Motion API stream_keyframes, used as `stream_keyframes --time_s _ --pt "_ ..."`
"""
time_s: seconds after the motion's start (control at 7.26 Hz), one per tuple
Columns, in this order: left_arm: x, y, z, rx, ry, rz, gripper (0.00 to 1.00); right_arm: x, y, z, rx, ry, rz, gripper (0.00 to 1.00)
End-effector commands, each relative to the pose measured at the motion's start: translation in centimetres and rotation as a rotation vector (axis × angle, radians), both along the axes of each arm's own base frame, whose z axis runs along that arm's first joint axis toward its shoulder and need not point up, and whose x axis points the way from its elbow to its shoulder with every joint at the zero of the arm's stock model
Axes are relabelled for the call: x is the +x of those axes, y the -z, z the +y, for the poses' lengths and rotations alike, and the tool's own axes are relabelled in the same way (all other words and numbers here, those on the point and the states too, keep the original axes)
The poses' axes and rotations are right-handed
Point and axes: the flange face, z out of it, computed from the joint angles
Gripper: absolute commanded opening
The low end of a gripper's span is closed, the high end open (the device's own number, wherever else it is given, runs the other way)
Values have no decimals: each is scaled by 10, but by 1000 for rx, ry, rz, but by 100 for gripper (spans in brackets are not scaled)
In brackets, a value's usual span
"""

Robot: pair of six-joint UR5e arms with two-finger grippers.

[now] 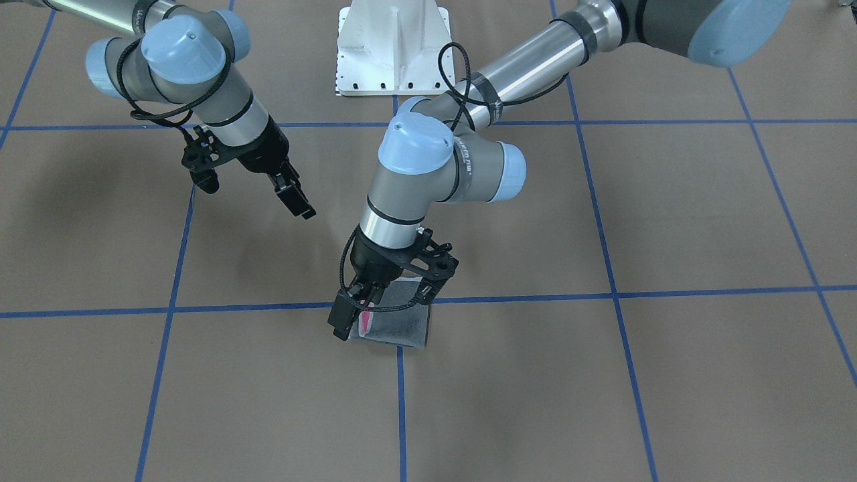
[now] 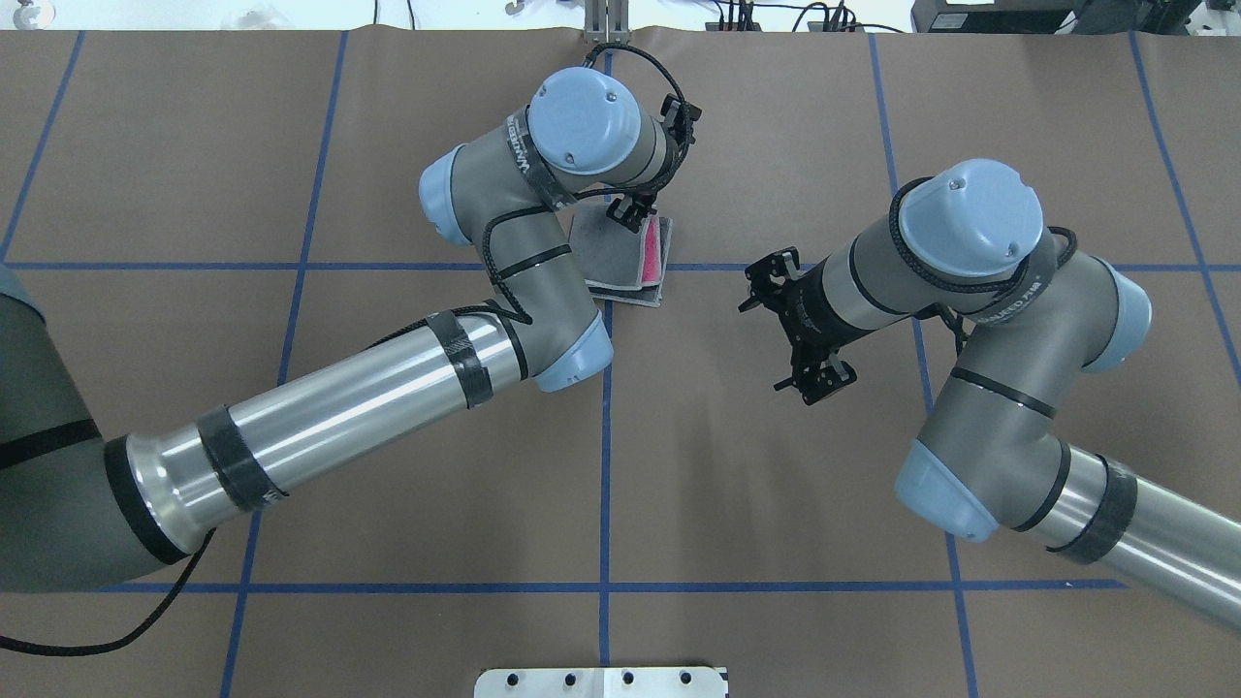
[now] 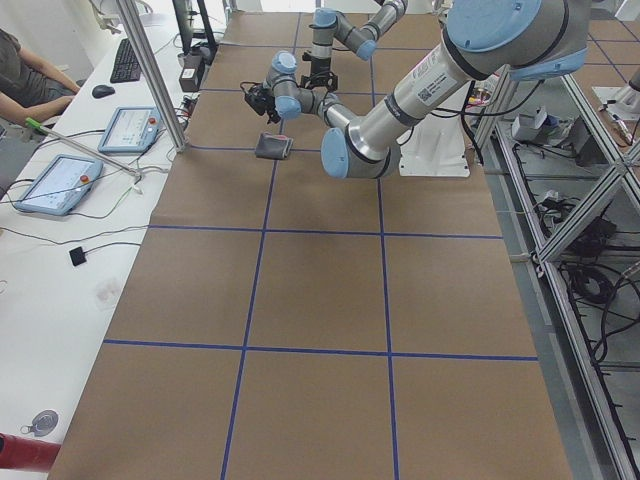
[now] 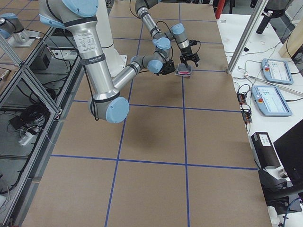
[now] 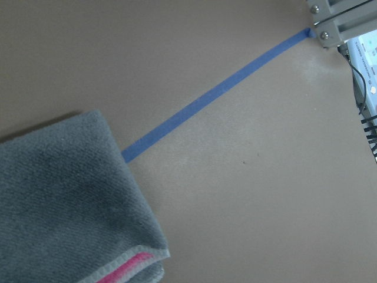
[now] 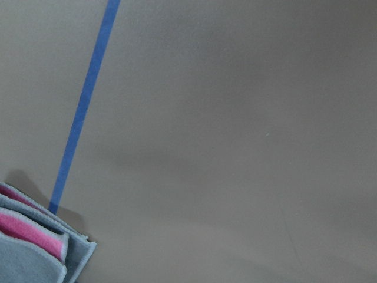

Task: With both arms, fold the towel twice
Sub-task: 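Open the left gripper and raise it away while the right gripper moves over the towel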

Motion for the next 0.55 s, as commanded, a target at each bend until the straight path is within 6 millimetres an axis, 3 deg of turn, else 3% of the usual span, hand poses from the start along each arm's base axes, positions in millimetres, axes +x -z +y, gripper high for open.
stream_keyframes --time_s 0.0,0.14,0.28,0.41 --pt "-78 -61 9 -41 -67 34 100 -45 32 -9 60 -39 9 100" --pt "-113 -81 14 -30 -86 40 100 -66 44 -22 80 -70 24 100" --pt "-136 -105 32 2 -120 31 100 -92 53 -38 88 -93 50 100" --pt "-156 -120 41 13 -134 27 100 -108 50 -47 84 -99 78 100"
